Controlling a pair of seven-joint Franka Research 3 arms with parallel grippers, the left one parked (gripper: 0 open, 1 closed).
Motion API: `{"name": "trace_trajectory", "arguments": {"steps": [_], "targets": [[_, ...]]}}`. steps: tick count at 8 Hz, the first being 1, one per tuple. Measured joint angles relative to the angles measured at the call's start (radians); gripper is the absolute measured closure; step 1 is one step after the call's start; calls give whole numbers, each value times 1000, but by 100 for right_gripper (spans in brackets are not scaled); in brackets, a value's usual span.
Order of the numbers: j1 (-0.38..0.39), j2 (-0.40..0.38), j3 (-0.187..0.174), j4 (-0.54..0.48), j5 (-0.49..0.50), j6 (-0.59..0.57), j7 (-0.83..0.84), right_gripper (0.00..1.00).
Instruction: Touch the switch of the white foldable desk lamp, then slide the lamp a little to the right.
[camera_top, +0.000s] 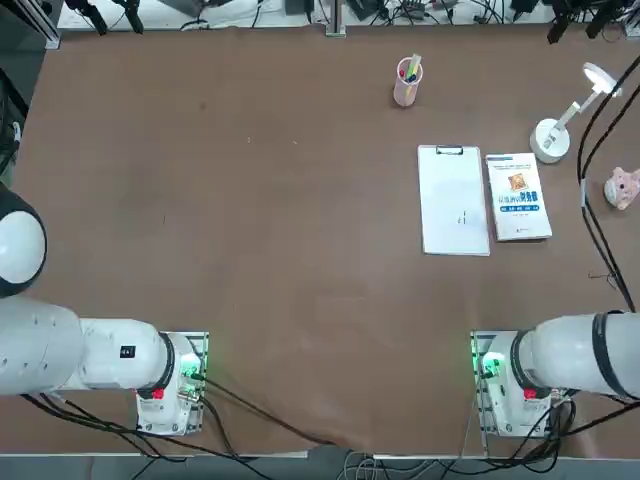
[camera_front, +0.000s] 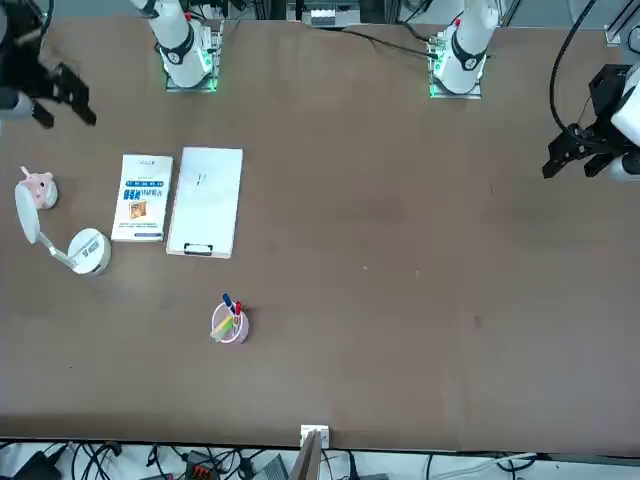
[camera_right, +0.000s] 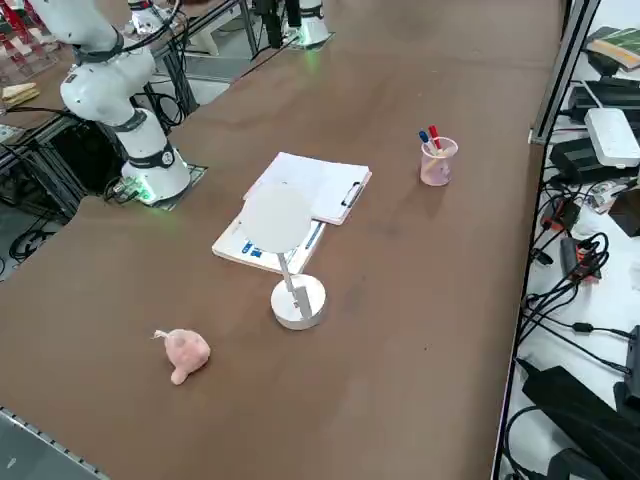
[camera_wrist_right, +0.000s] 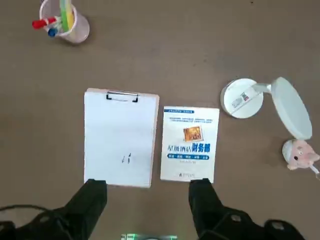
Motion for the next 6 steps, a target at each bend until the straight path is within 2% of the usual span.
{"name": "trace_trajectory", "arguments": {"steps": [3,6], "targets": [[-12,76,1,27,2,40,23,0],[-52,71,1,29,3,60,107,0]]}}
